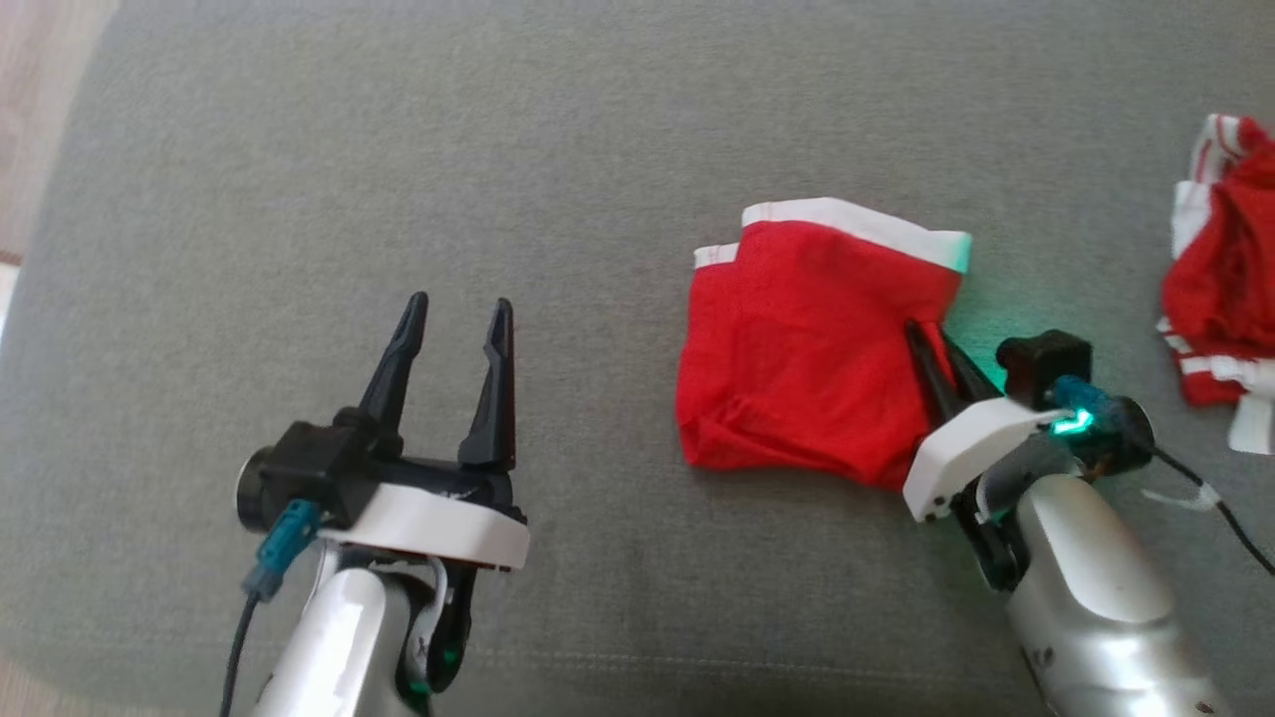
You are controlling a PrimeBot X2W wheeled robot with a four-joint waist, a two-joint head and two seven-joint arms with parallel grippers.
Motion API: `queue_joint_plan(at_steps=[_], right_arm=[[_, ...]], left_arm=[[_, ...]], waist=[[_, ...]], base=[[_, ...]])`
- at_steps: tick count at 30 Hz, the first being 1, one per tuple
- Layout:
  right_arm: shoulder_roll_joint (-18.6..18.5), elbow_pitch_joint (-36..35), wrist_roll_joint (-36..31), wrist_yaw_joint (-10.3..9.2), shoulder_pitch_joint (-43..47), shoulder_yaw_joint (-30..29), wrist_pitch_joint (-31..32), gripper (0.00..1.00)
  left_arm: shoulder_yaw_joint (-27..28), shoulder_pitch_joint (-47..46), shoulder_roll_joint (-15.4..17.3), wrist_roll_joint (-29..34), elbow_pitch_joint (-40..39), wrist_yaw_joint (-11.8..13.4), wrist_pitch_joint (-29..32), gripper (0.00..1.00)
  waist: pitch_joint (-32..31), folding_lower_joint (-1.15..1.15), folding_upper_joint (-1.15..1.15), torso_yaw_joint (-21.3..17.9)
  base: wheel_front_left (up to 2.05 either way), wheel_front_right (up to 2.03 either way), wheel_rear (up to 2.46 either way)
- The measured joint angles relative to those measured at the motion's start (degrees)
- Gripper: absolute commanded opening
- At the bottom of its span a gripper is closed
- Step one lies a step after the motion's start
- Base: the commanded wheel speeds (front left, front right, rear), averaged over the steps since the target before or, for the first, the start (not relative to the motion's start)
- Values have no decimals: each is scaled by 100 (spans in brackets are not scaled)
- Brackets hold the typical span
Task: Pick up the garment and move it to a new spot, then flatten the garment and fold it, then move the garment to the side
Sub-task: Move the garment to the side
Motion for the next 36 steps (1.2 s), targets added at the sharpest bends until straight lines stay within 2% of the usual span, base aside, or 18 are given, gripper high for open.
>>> queue_joint_plan(at_steps=[6,10,18,23,24,25,31,36], right_arm=[[-304,-27,-439,0,-1,354,-252,0],[-769,-234,-678,0,-104,565,-316,0],[-2283,-773,-520,0,-634,1144,-60,0],[-3268,-701,-276,1,-907,1377,155,0],[-3561,-603,-189,1,-1050,1386,221,0],[-3678,-565,-181,1,-1111,1384,257,0],[-4064,-320,-296,1,-1318,1152,521,0],[-4076,-67,-560,1,-1311,724,800,0]], left_arm=[[107,1,0,21,10,-9,0,100],[132,4,-1,57,10,-15,0,100],[227,2,-2,69,-31,-47,0,100],[212,-137,-1,110,-30,-63,0,100],[180,-287,-2,110,-37,-64,0,100],[155,-356,-2,110,-38,-64,0,100],[110,-463,-7,107,-32,-65,0,100],[89,-471,-7,97,-35,-56,0,100]], waist=[[-123,0,0,-228],[-208,0,0,-429],[-102,0,0,-741],[177,0,0,-813],[296,0,0,-816],[353,0,0,-812],[607,0,0,-725],[711,0,0,-618]], base=[[0,0,0],[0,0,0],[0,0,0],[0,0,0],[0,0,0],[0,0,0],[0,0,0],[0,0,0]])
